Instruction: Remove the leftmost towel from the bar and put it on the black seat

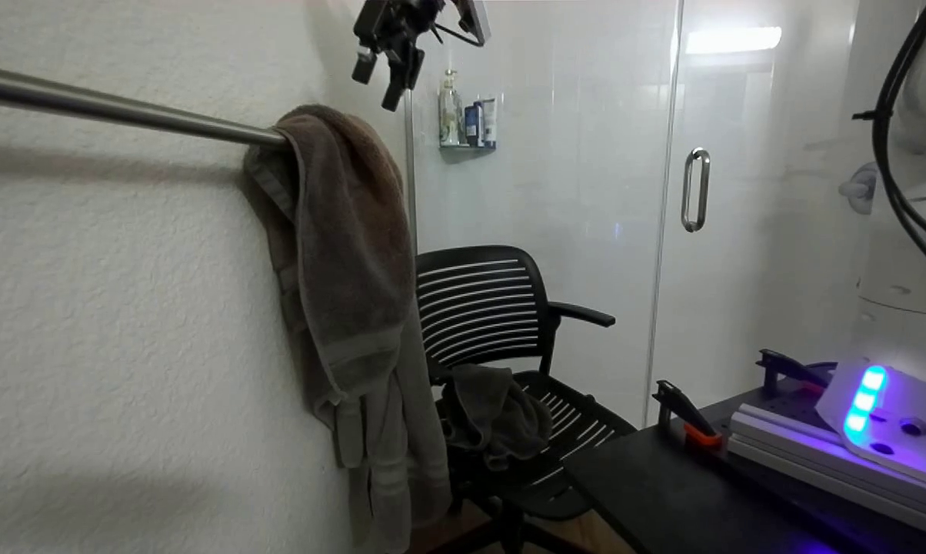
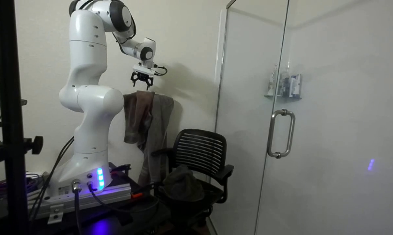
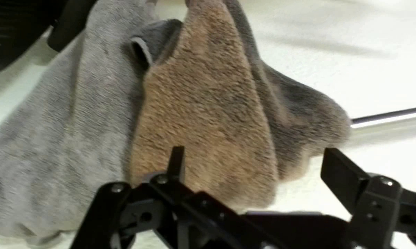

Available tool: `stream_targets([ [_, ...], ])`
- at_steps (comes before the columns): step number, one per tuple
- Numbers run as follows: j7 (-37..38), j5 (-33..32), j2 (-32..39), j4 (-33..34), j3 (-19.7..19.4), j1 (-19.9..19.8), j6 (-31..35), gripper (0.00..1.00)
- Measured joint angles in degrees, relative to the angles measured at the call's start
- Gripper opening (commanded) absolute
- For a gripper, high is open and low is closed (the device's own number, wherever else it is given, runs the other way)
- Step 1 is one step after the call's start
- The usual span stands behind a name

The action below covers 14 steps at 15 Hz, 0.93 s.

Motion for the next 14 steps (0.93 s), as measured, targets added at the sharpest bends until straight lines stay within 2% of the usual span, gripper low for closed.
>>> stream_targets([
  [4, -0.8, 0.0, 0.4, 2.5, 1.4, 0.7, -1.8, 1.0],
  [9, 8.0, -5.4, 4.0, 2.0, 1.4, 0.1, -5.2, 1.0],
  [14, 8.5, -6.1, 5.1, 2.5, 1.6, 0.0, -5.0, 1.0],
])
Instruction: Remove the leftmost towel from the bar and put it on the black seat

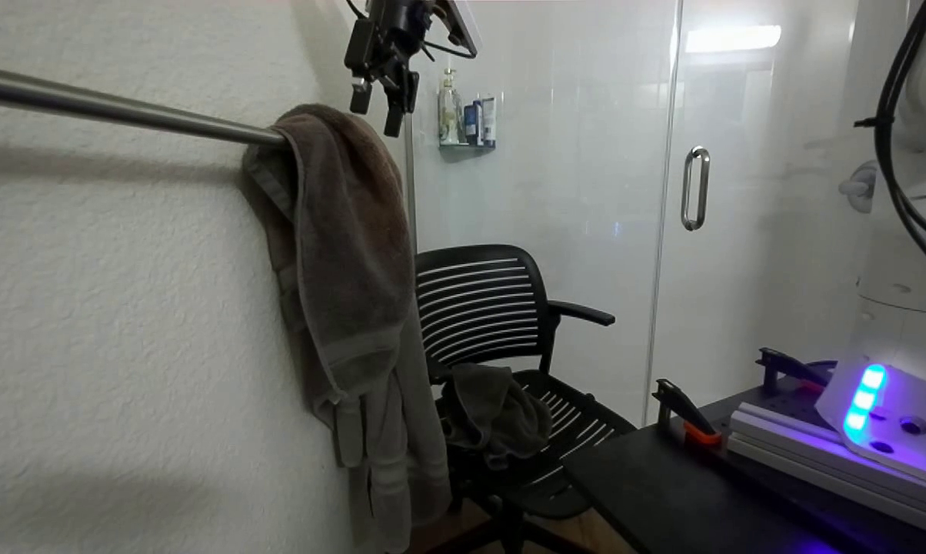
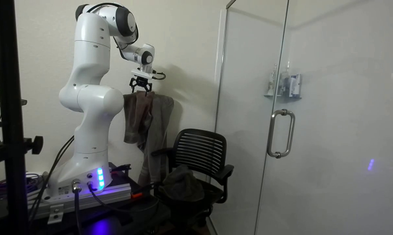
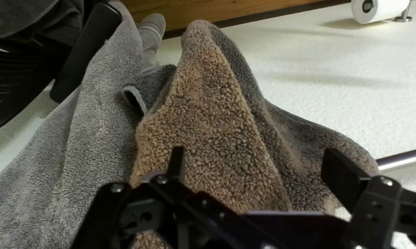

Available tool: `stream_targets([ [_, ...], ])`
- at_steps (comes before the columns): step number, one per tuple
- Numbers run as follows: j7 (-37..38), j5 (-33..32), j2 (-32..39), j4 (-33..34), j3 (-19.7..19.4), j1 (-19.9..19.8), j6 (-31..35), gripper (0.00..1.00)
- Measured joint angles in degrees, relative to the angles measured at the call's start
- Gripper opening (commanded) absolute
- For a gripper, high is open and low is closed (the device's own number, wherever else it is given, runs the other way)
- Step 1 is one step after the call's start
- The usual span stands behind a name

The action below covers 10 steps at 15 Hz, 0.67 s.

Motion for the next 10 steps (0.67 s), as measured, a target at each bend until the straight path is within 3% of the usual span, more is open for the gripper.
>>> stream_targets([
  [5, 3.0, -5.7, 3.5, 0.4, 0.0, -0.2, 0.2, 1.0],
  [6, 3.0, -5.7, 3.9, 0.6, 0.0, -0.3, 0.2, 0.75],
  [7, 3.0, -5.7, 3.9, 0.7, 0.1, -0.3, 0.2, 0.74],
  [10, 2.9, -5.7, 3.9, 1.3, 0.8, -0.2, 0.2, 0.53],
])
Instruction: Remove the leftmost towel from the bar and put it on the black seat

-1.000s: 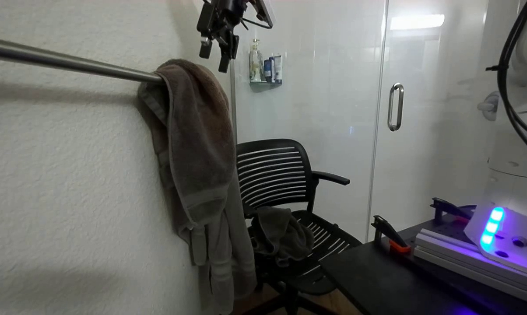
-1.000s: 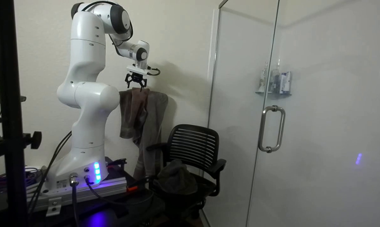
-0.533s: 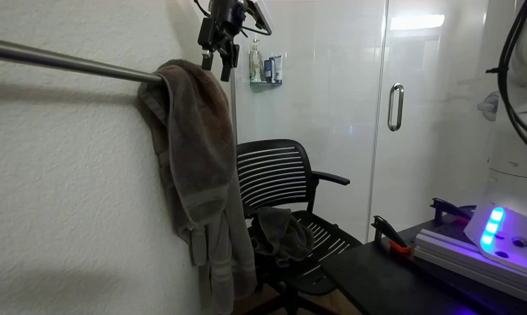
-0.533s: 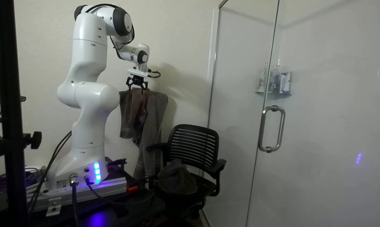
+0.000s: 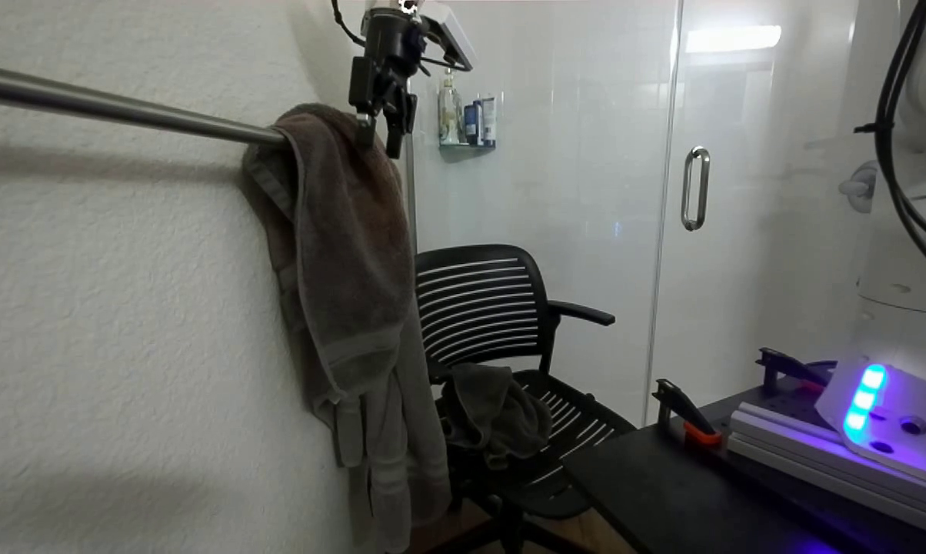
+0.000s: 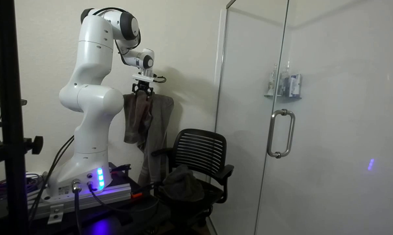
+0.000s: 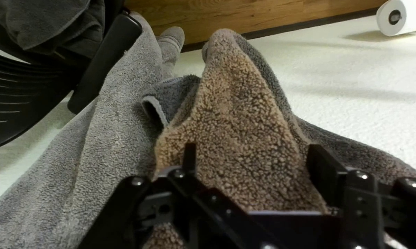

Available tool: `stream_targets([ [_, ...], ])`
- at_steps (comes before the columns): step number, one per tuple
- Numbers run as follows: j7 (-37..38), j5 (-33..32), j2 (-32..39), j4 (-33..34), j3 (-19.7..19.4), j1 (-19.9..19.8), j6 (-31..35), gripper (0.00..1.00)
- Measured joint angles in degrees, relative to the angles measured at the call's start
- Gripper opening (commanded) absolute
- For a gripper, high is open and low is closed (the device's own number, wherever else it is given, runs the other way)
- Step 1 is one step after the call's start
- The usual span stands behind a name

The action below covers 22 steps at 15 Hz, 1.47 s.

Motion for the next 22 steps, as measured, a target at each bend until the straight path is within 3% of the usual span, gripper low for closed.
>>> stream_targets([
  [8, -0.2, -1.1, -0.2, 1.7, 1.7, 0.2, 0.5, 0.0],
  [16, 1.1, -0.7, -1.9, 2.9, 0.6, -1.3, -0.1, 0.01],
  [22, 8.0, -1.3, -14.9, 4.4, -3.9, -6.0, -0.7, 0.01],
])
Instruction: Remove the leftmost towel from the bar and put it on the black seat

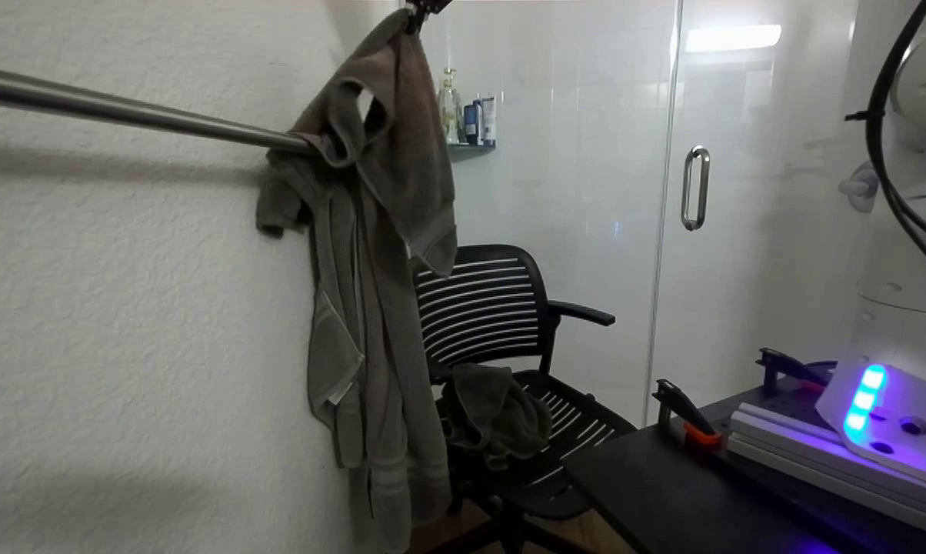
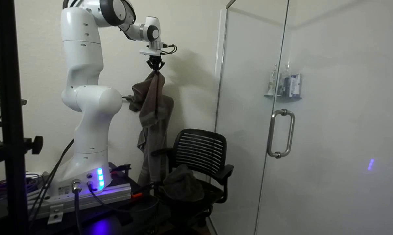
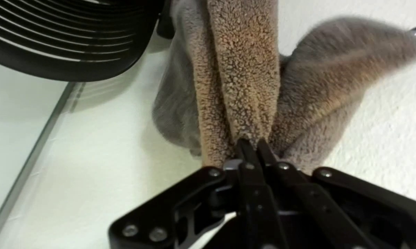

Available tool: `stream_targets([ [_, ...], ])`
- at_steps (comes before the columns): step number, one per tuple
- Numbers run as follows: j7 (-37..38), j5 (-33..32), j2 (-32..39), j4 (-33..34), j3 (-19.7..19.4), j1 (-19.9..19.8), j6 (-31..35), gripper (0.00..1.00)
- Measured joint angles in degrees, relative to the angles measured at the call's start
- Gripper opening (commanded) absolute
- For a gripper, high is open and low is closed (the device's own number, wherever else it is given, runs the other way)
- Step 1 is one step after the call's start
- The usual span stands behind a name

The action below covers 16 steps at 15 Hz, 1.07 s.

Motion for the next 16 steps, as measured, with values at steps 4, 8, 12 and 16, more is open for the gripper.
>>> stream_targets([
  [4, 5.3, 0.2, -8.6, 1.7, -4.2, -3.5, -1.1, 0.01],
  [8, 8.9, 0.1, -14.2, 4.7, -10.0, -8.7, -4.9, 0.01],
  [12, 9.9, 0.7, -14.6, 3.2, -16.2, -13.6, -9.6, 0.01],
  [16, 9.9, 7.3, -11.1, -6.7, -16.9, -13.5, -9.9, 0.01],
])
